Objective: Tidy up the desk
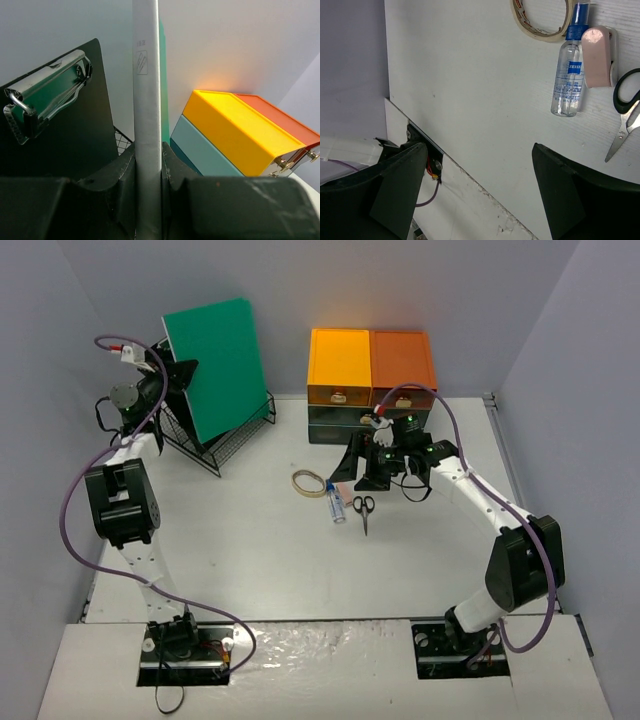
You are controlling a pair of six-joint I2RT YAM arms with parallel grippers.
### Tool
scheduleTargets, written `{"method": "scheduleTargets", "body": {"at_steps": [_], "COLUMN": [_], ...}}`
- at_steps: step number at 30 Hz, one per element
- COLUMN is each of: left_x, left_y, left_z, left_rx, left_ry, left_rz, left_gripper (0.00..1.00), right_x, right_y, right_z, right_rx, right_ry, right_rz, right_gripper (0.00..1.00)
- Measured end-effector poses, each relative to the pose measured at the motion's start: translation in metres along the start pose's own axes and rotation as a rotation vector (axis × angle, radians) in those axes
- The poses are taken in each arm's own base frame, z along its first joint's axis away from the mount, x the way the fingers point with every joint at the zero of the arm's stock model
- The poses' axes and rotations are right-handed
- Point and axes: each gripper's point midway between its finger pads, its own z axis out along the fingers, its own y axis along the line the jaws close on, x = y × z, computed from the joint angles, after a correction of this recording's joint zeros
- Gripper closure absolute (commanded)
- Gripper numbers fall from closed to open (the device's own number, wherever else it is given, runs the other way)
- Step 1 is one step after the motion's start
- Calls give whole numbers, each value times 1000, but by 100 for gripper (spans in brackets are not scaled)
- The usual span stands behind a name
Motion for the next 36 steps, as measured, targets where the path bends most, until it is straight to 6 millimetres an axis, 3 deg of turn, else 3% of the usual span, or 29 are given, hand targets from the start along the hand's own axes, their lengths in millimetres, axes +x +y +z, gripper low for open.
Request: {"method": "scheduleTargets", "body": {"at_steps": [7,8,11,15,19,21,25,32,36], "left_x": [5,8,16,30,48,53,55,15,0], "left_y": [-5,-6,-4,-13,-33,-41,-62,-92,-93], "left_z": [-3,-7,-16,-35,-50,-55,-73,-92,-107], "left_rx": [19,17,-13,-58,-74,-84,-109,-189,-368], "left_ry": [-28,-32,-45,-10,49,73,131,182,240], "left_rz": [-9,-12,-29,-59,-76,-74,-61,32,75], "left_gripper": [100,96,80,38,22,5,3,3,3], "right_x": [-2,-2,-3,-4,-3,-3,0,-2,-7], "right_y": [1,1,2,3,5,7,13,14,10], "right_z": [0,0,1,1,2,3,6,9,8], "right_rx": [-5,-5,-8,-12,-18,-22,-34,-14,17], "right_ry": [-7,-8,-11,-14,-15,-15,-13,-32,-60], "right_rz": [-14,-15,-19,-24,-32,-37,-48,-40,-23], "right_gripper": [17,17,17,17,17,17,17,16,16]}}
